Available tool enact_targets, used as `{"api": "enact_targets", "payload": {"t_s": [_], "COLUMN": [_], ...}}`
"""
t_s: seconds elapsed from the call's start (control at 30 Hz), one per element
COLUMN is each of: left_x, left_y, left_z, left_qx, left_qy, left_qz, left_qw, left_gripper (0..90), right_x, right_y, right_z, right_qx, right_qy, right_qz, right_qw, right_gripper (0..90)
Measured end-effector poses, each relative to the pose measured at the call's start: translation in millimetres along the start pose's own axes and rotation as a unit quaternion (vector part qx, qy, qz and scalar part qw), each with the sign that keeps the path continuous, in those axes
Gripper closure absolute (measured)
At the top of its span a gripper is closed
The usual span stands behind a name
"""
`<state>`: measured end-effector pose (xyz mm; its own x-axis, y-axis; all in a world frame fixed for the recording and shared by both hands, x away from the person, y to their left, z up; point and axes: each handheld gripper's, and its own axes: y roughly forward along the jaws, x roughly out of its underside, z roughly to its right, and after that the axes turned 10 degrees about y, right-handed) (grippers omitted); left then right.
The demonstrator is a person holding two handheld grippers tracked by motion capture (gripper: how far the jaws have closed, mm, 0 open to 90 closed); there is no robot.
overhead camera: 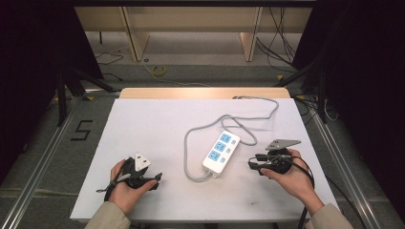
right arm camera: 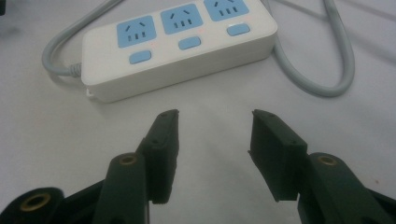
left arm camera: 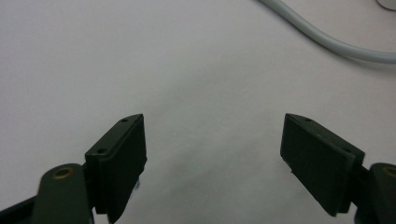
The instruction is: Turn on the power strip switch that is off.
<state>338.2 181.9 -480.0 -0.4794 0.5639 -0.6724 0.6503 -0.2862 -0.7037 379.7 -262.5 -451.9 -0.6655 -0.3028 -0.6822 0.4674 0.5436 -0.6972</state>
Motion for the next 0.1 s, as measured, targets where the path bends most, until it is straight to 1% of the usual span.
{"api": "enact_targets", "payload": {"t_s": [0.1], "left_x": [0.5], "left_y": [0.5], "left_z": [-1.5], "left_qx": [0.0], "left_qy": [0.0], "left_qz": [-0.002], "left_qw": [1.0], "left_gripper": [22.3], "right_x": [2.1], "right_y": [-1.0], "right_z": [-1.2], "right_qx": [0.0], "right_qy": [-0.001], "right_qz": [0.005], "right_qw": [1.0], "right_gripper": [48.7]}}
